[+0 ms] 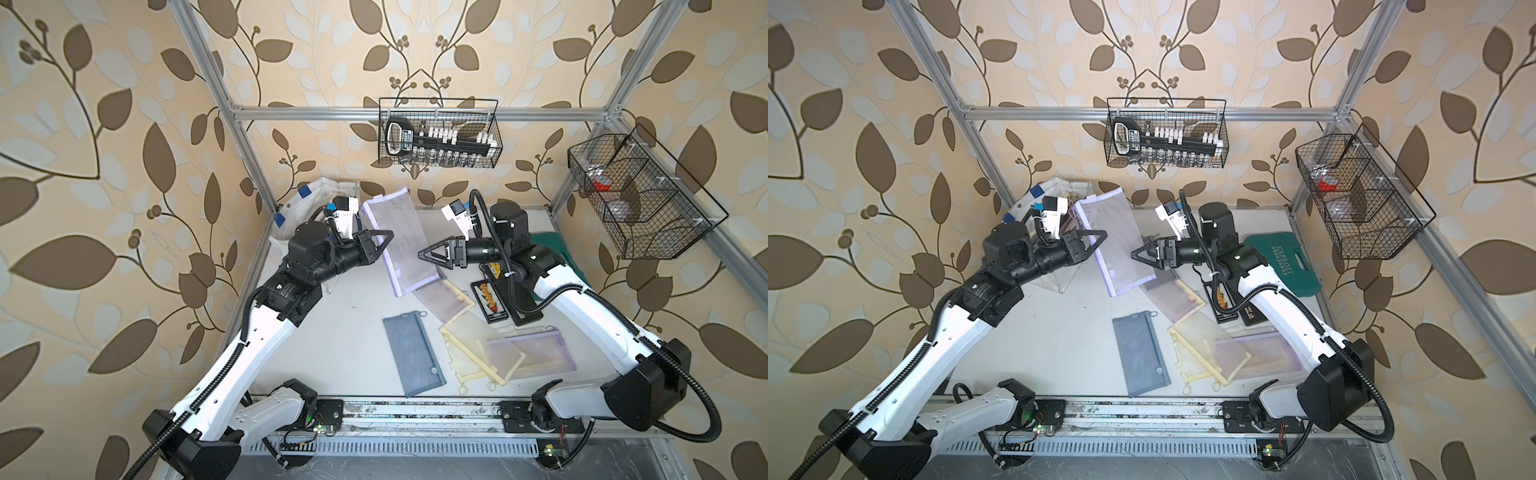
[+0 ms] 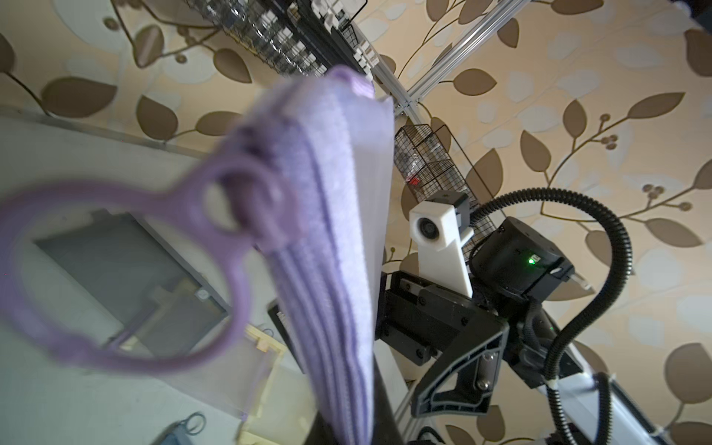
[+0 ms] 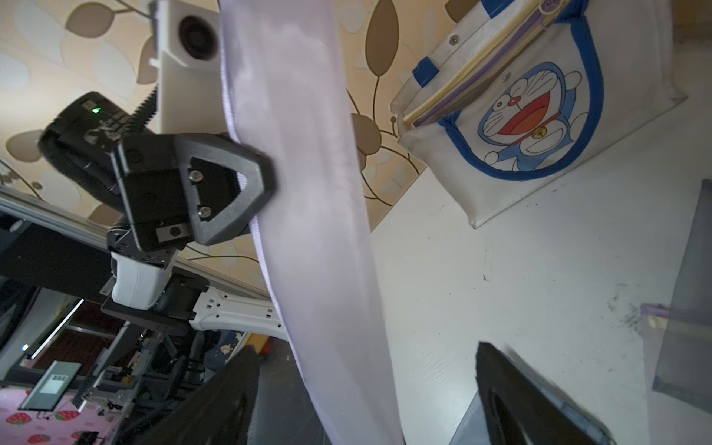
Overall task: Put the pencil pouch into the canvas bag
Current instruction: Pick up the pencil pouch, then place the pencil pouch in the canvas bag.
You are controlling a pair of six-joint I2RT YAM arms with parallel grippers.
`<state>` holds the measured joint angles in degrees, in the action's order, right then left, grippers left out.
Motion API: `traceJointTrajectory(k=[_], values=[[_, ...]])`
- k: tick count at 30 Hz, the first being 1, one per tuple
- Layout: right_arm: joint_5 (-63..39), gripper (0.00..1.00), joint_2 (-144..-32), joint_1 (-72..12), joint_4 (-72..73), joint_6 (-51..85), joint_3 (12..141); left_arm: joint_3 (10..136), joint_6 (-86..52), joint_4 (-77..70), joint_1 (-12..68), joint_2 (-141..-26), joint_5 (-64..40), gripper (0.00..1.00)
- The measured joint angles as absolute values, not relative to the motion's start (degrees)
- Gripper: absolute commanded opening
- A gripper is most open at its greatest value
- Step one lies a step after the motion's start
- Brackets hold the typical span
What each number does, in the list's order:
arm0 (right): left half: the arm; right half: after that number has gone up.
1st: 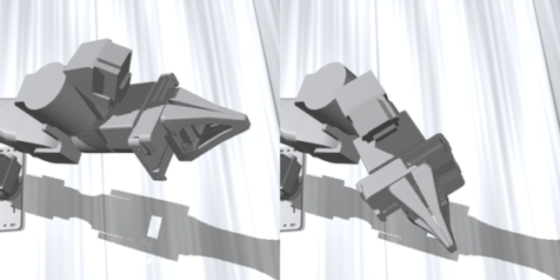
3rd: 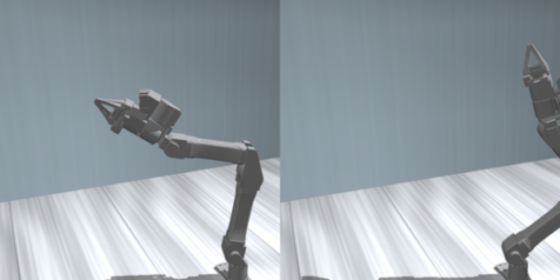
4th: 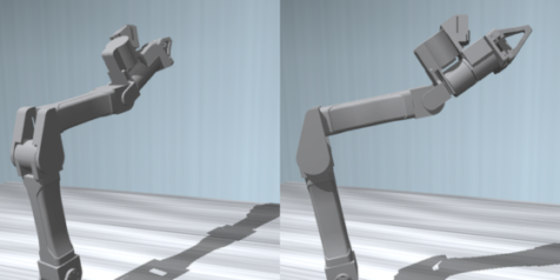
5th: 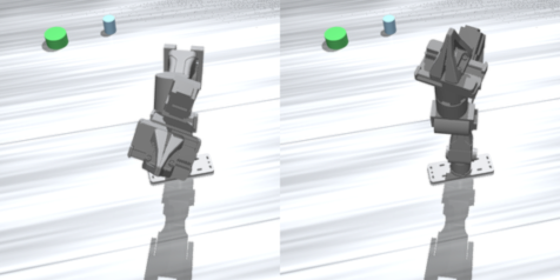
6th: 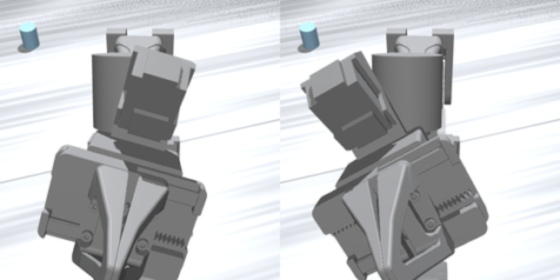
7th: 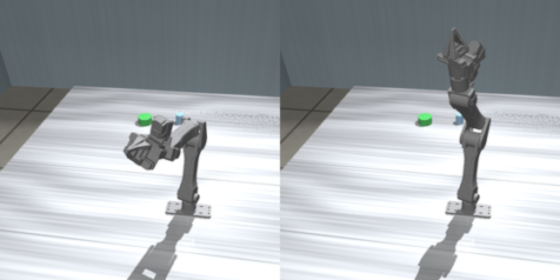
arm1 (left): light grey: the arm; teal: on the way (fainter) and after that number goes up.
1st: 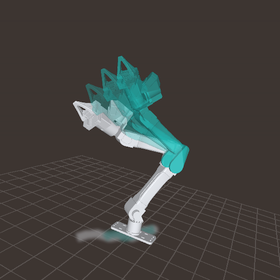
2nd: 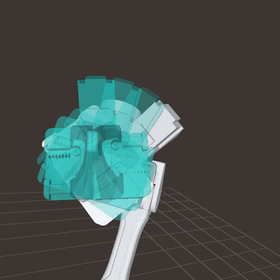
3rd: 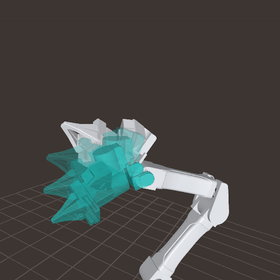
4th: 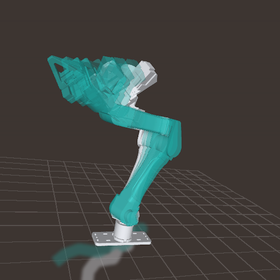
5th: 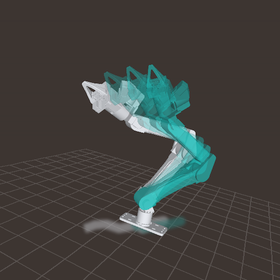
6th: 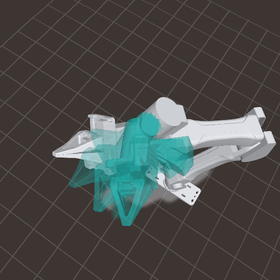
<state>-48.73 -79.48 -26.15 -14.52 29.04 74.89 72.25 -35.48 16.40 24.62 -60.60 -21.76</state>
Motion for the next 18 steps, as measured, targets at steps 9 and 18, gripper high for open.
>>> traceJointTrajectory(k=[9, 18], values=[[-42.06, 0.99, -79.57, -26.15, -22.57, 25.52, 76.77, 103.22, -10.11, 42.81, 18.17, -74.83, -0.73, 0.00], [-40.42, 0.99, -79.81, -26.15, -25.56, 24.10, 79.05, 115.90, 14.90, 47.57, 16.01, -92.18, 24.88, 0.00]])
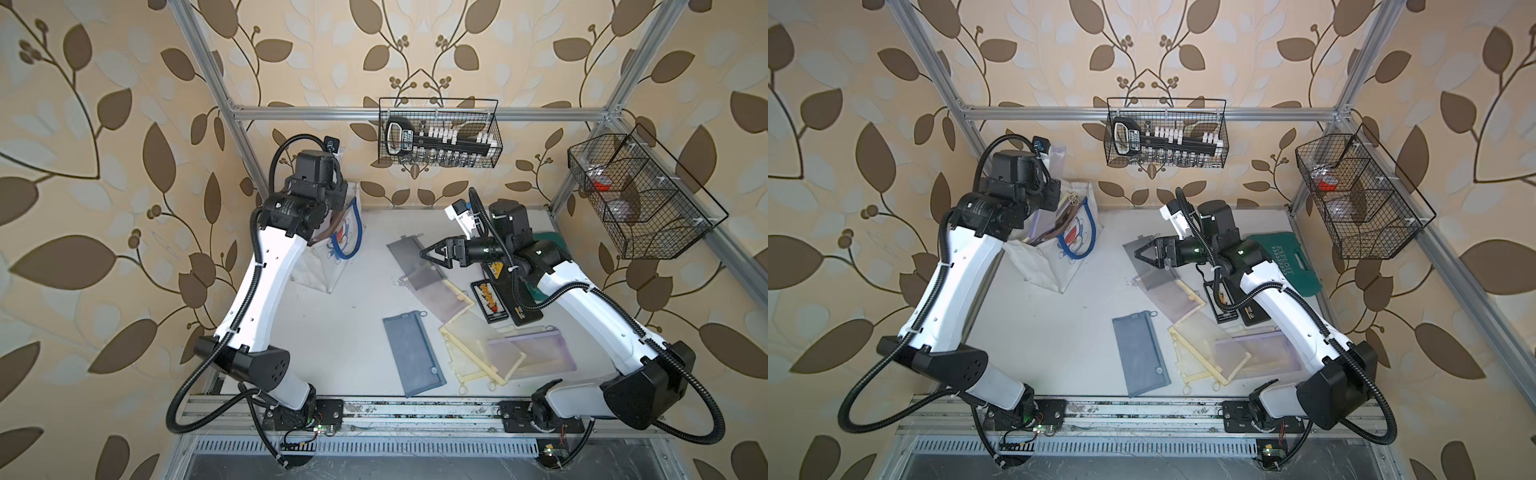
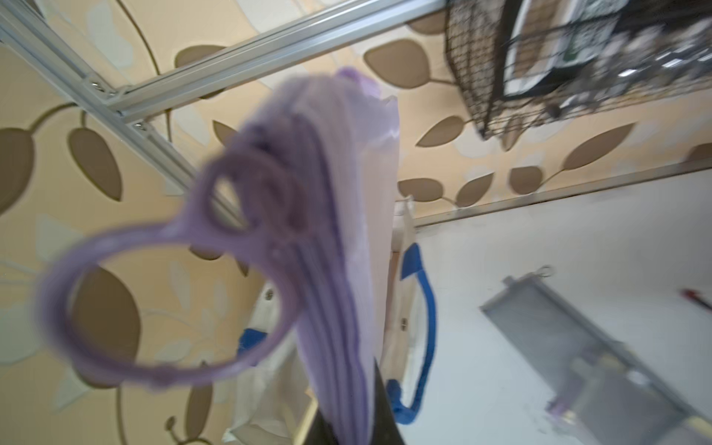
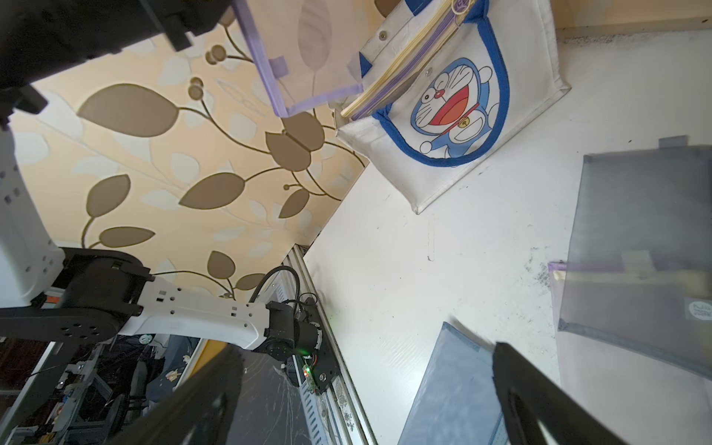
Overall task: Put the pencil pouch into the canvas bag
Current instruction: Place the pencil pouch in the canvas bag.
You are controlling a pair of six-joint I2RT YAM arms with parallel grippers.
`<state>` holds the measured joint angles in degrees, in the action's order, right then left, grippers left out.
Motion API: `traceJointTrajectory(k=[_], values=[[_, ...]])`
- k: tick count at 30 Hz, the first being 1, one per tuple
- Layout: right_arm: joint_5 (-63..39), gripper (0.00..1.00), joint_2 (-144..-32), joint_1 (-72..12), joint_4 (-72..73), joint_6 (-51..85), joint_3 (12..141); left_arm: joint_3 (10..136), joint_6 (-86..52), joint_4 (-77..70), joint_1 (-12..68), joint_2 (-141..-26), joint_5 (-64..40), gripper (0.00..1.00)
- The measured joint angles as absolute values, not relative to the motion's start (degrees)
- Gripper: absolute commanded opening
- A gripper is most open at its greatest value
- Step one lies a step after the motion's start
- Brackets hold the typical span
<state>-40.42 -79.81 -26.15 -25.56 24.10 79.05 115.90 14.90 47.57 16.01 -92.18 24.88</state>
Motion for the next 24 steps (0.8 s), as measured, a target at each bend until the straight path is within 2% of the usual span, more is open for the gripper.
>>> traceJointTrajectory(k=[5, 9, 24], values=[[-40.45, 0.99, -80.03, -26.15, -26.00, 23.92, 79.20, 115.57, 26.74, 43.42, 15.09, -98.94, 35.79, 0.00], [-40.66, 0.99, -80.66, -26.15, -25.67, 24.18, 79.26, 112.49, 31.48, 39.79, 14.13, -100.99, 39.44, 0.00], [-43.53, 0.99, -84.12, -26.15, -21.04, 27.00, 79.35, 110.50, 23.44, 42.83, 7.03, -107.02, 28.97, 0.00]])
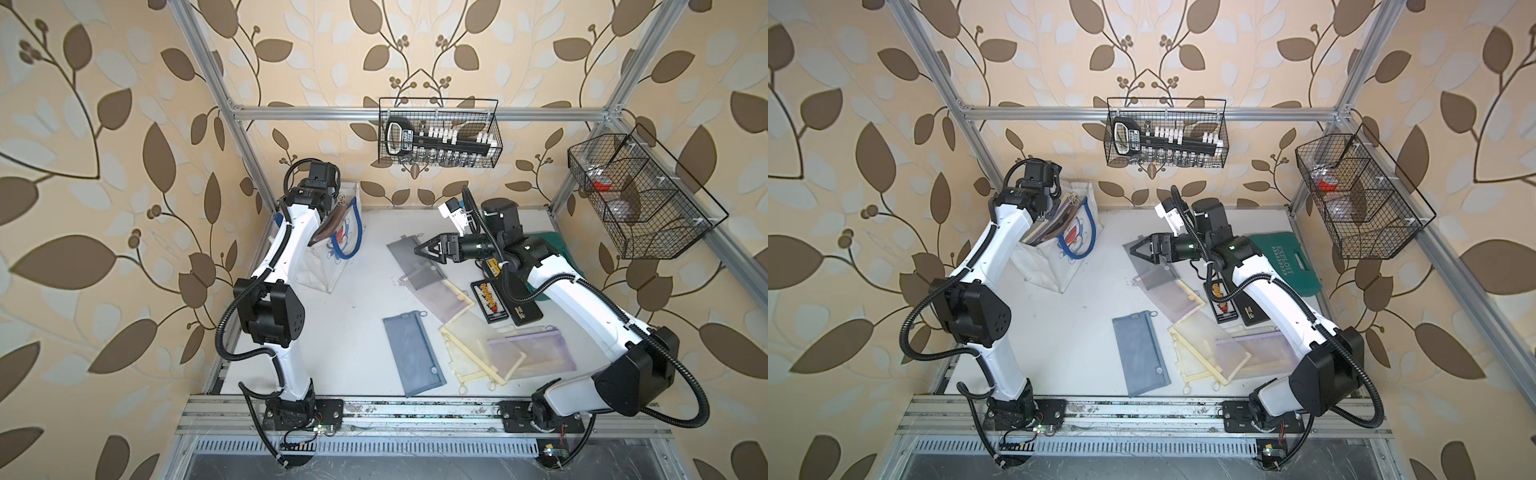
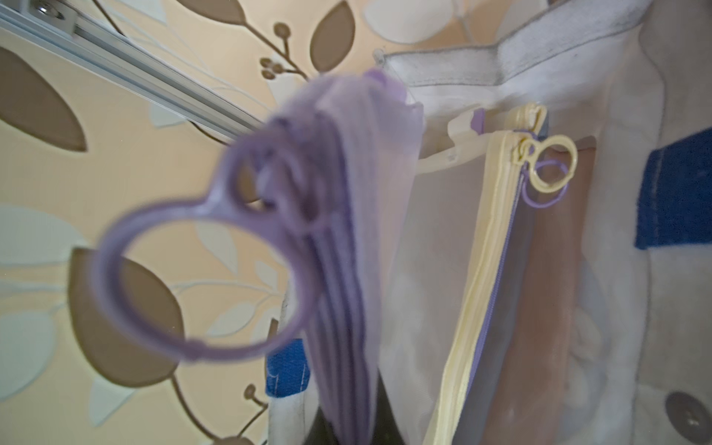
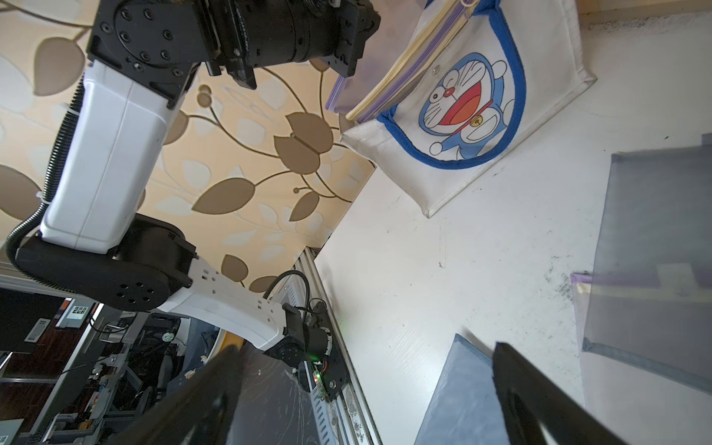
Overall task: Put the pencil pouch into the canvas bag
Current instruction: Place the pencil pouch in the canvas bag.
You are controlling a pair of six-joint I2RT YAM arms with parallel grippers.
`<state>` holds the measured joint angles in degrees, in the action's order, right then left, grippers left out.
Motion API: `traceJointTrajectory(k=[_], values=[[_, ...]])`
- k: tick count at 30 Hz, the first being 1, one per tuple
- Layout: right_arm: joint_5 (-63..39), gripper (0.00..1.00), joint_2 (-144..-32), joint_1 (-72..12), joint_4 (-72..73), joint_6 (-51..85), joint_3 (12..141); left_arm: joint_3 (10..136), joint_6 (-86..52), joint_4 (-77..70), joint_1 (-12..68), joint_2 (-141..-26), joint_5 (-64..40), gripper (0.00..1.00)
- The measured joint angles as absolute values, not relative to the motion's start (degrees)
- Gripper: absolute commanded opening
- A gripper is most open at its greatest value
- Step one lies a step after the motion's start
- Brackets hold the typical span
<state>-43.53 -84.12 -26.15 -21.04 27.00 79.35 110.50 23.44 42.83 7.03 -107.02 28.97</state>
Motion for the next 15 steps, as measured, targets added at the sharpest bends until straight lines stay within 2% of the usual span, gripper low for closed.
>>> traceJointTrajectory(k=[5, 7, 11, 15], values=[[-43.92, 0.99, -84.29, -26.15, -20.49, 27.20, 79.61, 110.83, 21.06, 43.13, 7.07, -110.59, 25.82, 0.02], [-43.94, 0.99, -84.29, -26.15, -20.32, 27.20, 79.61, 111.92, 19.84, 44.12, 7.09, -112.79, 24.43, 0.16], [-43.92, 0.99, -84.29, -26.15, -20.32, 27.20, 79.61, 114.67, 17.39, 46.19, 7.07, -115.44, 22.02, 0.38], [-43.92, 0.99, -84.29, -26.15, -20.32, 27.18, 79.61, 117.69, 14.61, 47.72, 7.05, -115.33, 18.68, 0.52]])
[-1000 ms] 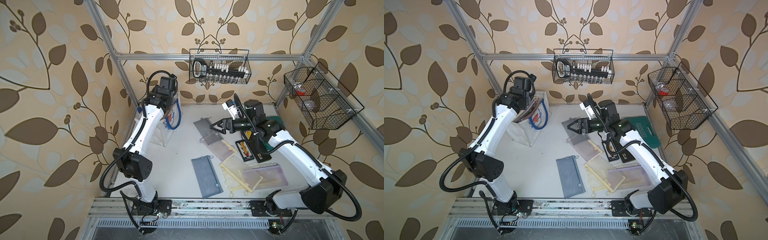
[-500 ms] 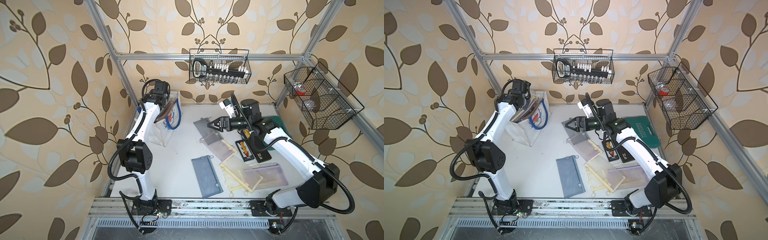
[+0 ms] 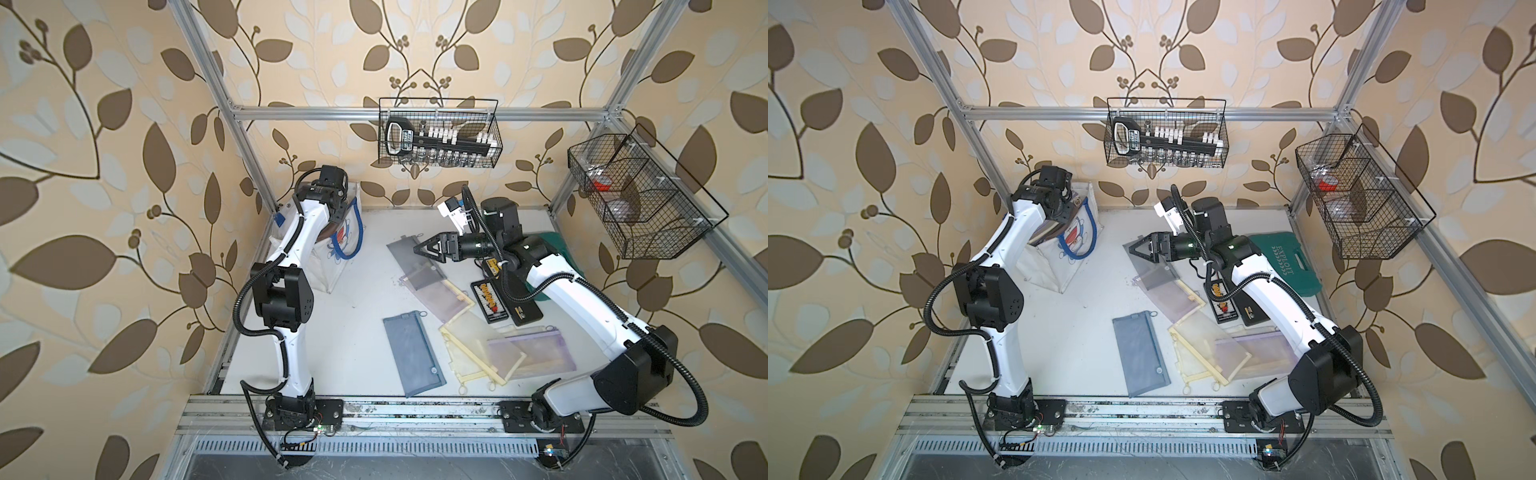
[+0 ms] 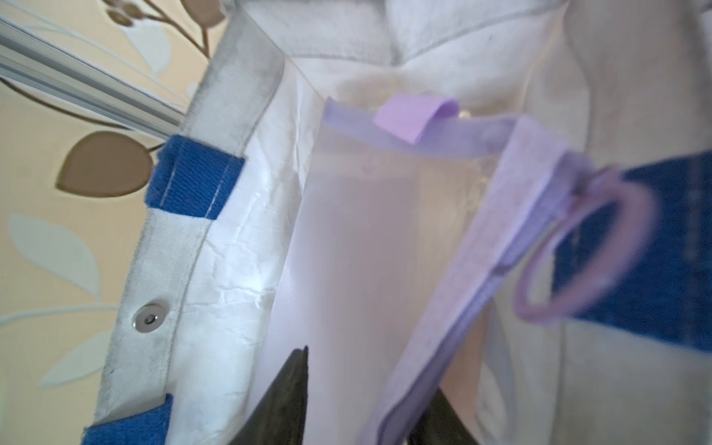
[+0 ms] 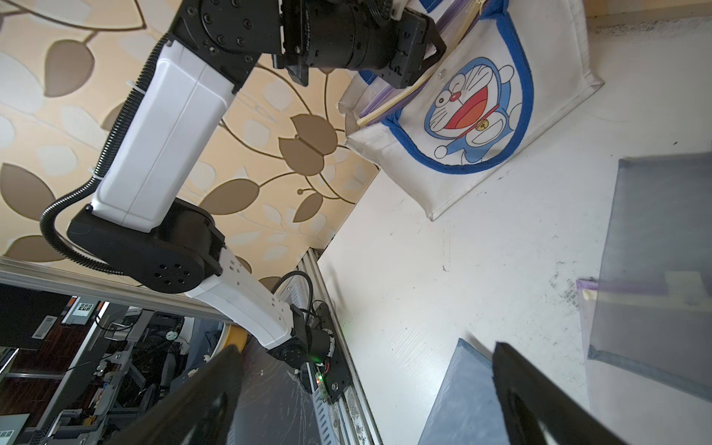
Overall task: Put the pencil pouch into the canvas bag
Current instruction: Place the pencil pouch in the canvas bag.
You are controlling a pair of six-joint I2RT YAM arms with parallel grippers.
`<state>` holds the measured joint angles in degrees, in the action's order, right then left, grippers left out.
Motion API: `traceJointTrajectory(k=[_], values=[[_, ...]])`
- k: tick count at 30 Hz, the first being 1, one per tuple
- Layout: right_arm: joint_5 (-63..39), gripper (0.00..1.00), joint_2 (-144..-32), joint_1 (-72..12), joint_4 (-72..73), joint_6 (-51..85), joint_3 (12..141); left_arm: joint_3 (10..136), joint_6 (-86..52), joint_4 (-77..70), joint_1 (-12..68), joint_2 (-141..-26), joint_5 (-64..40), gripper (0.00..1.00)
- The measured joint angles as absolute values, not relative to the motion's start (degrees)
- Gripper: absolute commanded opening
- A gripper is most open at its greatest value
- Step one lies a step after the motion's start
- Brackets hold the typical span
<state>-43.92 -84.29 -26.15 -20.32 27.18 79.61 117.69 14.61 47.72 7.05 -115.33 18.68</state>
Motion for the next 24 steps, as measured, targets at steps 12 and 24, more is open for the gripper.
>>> traceJointTrajectory(k=[12, 24], values=[[-43.90, 0.99, -84.29, -26.15, -19.92, 27.22, 79.61, 108.44, 4.43, 48.58, 0.82, -100.36, -0.23, 0.55], [-43.46, 0.99, -83.26, -26.13, -20.08, 27.11, 79.61, 110.06, -5.63, 42.76, -8.05, -109.21, -12.99, 0.47]])
